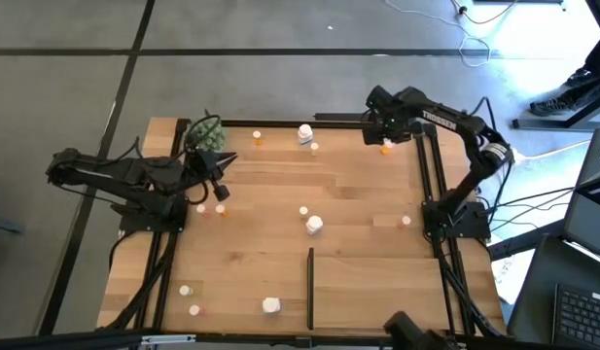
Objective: Pick and place medicine bottles onto shelf by color
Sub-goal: Put the top right orange pill bottle on the shelf
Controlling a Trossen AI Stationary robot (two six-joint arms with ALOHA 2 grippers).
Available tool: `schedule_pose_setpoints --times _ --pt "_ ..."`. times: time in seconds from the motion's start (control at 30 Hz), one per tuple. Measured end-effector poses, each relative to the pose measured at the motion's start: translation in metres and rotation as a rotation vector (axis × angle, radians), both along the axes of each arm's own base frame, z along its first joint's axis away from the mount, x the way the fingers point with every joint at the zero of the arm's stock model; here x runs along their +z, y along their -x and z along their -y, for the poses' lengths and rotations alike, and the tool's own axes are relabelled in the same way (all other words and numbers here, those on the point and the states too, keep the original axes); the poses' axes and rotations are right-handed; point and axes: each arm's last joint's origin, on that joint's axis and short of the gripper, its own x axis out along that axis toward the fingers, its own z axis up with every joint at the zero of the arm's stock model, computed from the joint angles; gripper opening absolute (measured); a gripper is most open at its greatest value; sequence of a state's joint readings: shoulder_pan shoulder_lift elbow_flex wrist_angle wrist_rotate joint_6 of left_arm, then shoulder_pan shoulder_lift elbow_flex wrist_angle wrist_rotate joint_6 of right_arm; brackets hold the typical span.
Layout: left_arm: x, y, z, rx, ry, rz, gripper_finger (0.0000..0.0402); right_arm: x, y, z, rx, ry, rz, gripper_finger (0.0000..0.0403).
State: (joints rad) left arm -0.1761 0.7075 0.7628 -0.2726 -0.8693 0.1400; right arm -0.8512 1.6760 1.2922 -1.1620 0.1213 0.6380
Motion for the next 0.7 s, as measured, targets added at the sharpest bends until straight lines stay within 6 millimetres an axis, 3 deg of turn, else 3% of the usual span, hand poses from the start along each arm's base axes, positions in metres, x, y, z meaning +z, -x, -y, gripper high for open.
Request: schedule_pose_setpoints --times 0.23,0.7 --pt "-0.002 -0.004 0.001 0.002 0.002 -0.009 0.0027 -0.018 0.001 0.018 0.027 -0.012 -0.014 0.0233" --pt "-0.002 -0.004 0.001 0.002 0.003 -0.009 0.0028 -0.044 0.002 0.03 0.054 -0.074 -0.07 0.0233"
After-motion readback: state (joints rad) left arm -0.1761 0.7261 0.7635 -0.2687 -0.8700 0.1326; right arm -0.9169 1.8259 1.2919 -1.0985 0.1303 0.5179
